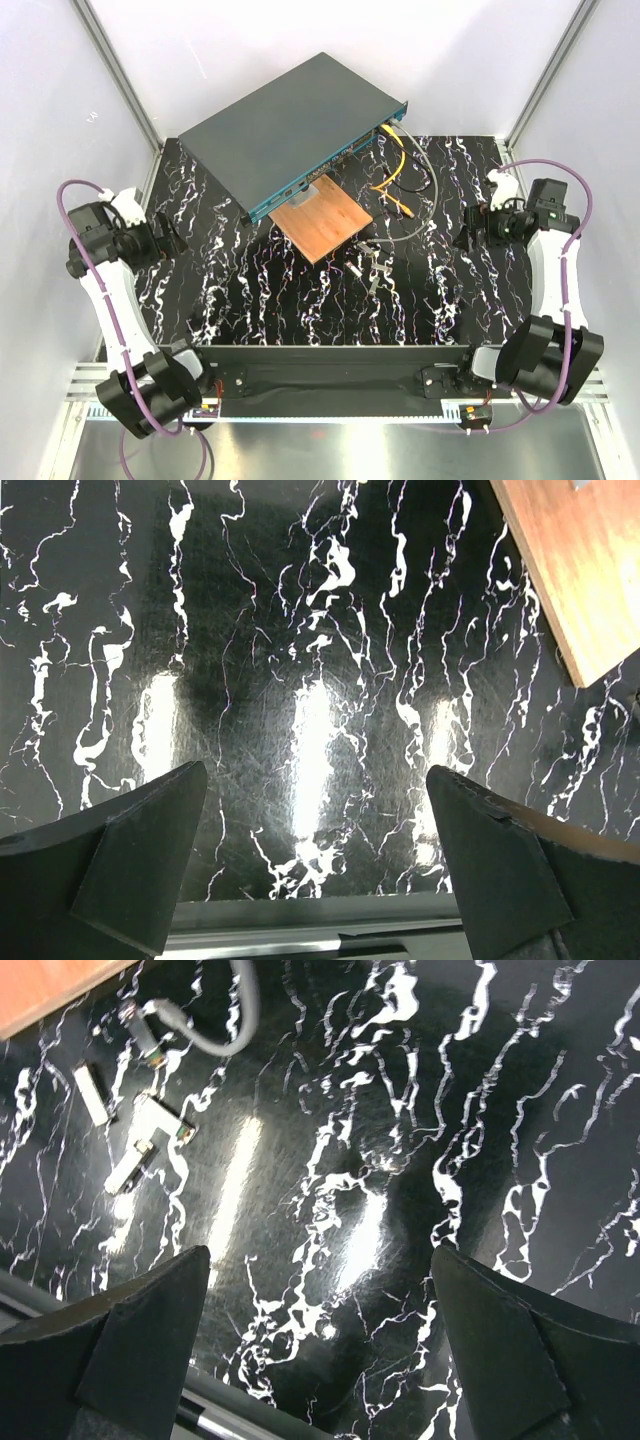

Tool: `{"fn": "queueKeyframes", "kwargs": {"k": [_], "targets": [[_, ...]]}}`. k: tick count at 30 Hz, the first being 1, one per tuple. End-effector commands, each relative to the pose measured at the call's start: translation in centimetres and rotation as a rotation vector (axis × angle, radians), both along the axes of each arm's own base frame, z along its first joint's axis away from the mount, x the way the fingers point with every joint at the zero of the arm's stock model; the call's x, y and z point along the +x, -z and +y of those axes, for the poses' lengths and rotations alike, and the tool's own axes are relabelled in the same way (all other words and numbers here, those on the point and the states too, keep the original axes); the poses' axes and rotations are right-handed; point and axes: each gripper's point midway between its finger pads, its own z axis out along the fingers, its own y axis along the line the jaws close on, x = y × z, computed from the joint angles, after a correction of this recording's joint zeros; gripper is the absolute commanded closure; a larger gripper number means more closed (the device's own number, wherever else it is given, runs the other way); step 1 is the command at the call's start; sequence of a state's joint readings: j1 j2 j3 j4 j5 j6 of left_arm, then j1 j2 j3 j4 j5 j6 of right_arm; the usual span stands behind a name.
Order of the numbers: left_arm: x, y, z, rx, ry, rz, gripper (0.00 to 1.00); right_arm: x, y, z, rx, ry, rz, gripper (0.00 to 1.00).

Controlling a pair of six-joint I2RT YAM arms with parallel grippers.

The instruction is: Insert the plug into the switch port

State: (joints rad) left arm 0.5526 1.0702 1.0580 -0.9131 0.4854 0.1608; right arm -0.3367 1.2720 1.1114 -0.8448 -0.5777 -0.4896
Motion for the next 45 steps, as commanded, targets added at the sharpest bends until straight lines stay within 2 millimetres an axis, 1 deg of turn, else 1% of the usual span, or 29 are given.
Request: {"fn": "queueKeyframes", "kwargs": {"k": [1, 2, 3, 4, 6, 7, 8, 10, 11, 12, 13, 14, 15, 16, 18, 19, 20, 21, 22, 25, 26, 27, 29, 30, 33, 39, 40, 43, 45], "targets": [[1.2, -3.2, 0.1, 0.018, -0.02, -0.12, 0.01, -0.7, -1.9, 1.6, -0.012, -0.105, -0.073, 0.0], [1.3, -3.9, -0.1, 0.011, -0.02, -0.141, 0.01, -0.9, -1.9, 2.1, -0.02, -0.122, -0.078, 0.0], [1.3, -5.2, -0.3, 0.012, -0.021, -0.182, 0.01, -1.1, -2.2, 2.7, -0.037, -0.141, -0.095, 0.0], [1.6, -6.3, -1.0, -0.019, -0.019, -0.227, 0.01, -1.3, -1.6, 4.1, -0.072, -0.187, -0.087, 0.0], [1.6, -8.6, -1.9, -0.028, 0.0, -0.312, 0.01, -1.7, -1.4, 5.6, -0.094, -0.222, -0.089, 0.0], [1.8, -10.1, -3.0, -0.074, 0.025, -0.367, 0.01, -1.7, -1.1, 6.2, -0.1, -0.231, -0.086, 0.0], [1.6, -11.1, -3.6, -0.087, 0.039, -0.403, 0.01, -1.9, -0.9, 7.6, -0.095, -0.271, -0.081, 0.0], [1.6, -13.7, -5.1, -0.158, 0.076, -0.472, 0.01, -1.7, -0.1, 8.8, -0.104, -0.28, -0.053, 0.0], [1.5, -14.5, -5.6, -0.176, 0.09, -0.495, 0.01, -1.6, 0.4, 9.5, -0.111, -0.294, -0.043, 0.0], [1.4, -15.6, -6.0, -0.187, 0.095, -0.527, 0.01, -1.7, 1.1, 10.9, -0.109, -0.32, -0.017, 0.0], [1.5, -17.0, -6.3, -0.215, 0.092, -0.572, 0.01, -1.3, 1.8, 11.4, -0.137, -0.316, -0.02, 0.0], [1.1, -18.1, -6.7, -0.214, 0.093, -0.613, 0.01, -1.2, 2.2, 12.1, -0.145, -0.325, -0.013, 0.01], [1.0, -18.9, -6.8, -0.213, 0.092, -0.645, 0.01, -1.6, 3.1, 14.0, -0.144, -0.358, 0.012, 0.0], [1.0, -20.3, -7.0, -0.208, 0.1, -0.698, 0.01, -1.1, 3.5, 14.5, -0.169, -0.353, -0.002, 0.01], [0.3, -22.3, -7.4, -0.172, 0.102, -0.77, 0.01, -1.2, 4.8, 16.4, -0.174, -0.366, 0.02, 0.02], [0.1, -23.1, -7.3, -0.149, 0.1, -0.792, 0.01, -1.1, 4.9, 18.2, -0.186, -0.394, -0.006, 0.02], [-0.2, -23.7, -7.4, -0.129, 0.103, -0.807, 0.01, -1.1, 5.2, 19.1, -0.191, -0.398, -0.009, 0.03], [-0.5, -24.7, -7.5, -0.092, 0.118, -0.831, 0.01, -1.1, 6.1, 20.0, -0.19, -0.378, 0.016, 0.04], [-0.6, -25.0, -7.4, -0.075, 0.111, -0.838, 0.01, -0.8, 6.0, 21.5, -0.211, -0.386, -0.015, 0.06], [-0.8, -26.0, -7.2, -0.012, 0.118, -0.87, 0.01, -0.3, 7.6, 24.0, -0.24, -0.374, -0.009, 0.12], [-0.7, -26.0, -7.1, -0.005, 0.119, -0.87, 0.01, -0.2, 7.9, 24.6, -0.245, -0.372, -0.007, 0.18], [-0.6, -25.9, -6.9, 0.012, 0.118, -0.87, 0.02, 0.6, 8.7, 25.3, -0.258, -0.343, 0.0, 0.2], [-0.4, -25.7, -6.6, 0.027, 0.113, -0.862, 0.02, 0.8, 9.6, 26.3, -0.267, -0.345, 0.02, 0.23], [-0.3, -25.5, -6.5, 0.042, 0.119, -0.859, 0.02, 1.4, 10.6, 26.7, -0.295, -0.339, 0.028, 0.25], [-0.2, -25.0, -6.4, 0.06, 0.123, -0.854, 0.02, 2.2, 12.0, 27.9, -0.306, -0.35, 0.038, 0.32], [0.0, -23.9, -6.0, 0.086, 0.124, -0.825, 0.02, 3.5, 13.4, 29.2, -0.314, -0.352, 0.057, 0.39], [0.1, -23.7, -6.0, 0.084, 0.122, -0.819, 0.02, 3.6, 13.4, 29.4, -0.313, -0.358, 0.059, 0.43], [0.3, -23.4, -5.8, 0.085, 0.122, -0.812, 0.02, 3.3, 14.2, 29.6, -0.315, -0.367, 0.092, 0.46], [0.4, -23.2, -5.8, 0.089, 0.124, -0.809, 0.02, 3.0, 15.0, 29.3, -0.327, -0.362, 0.121, 0.52]]}}
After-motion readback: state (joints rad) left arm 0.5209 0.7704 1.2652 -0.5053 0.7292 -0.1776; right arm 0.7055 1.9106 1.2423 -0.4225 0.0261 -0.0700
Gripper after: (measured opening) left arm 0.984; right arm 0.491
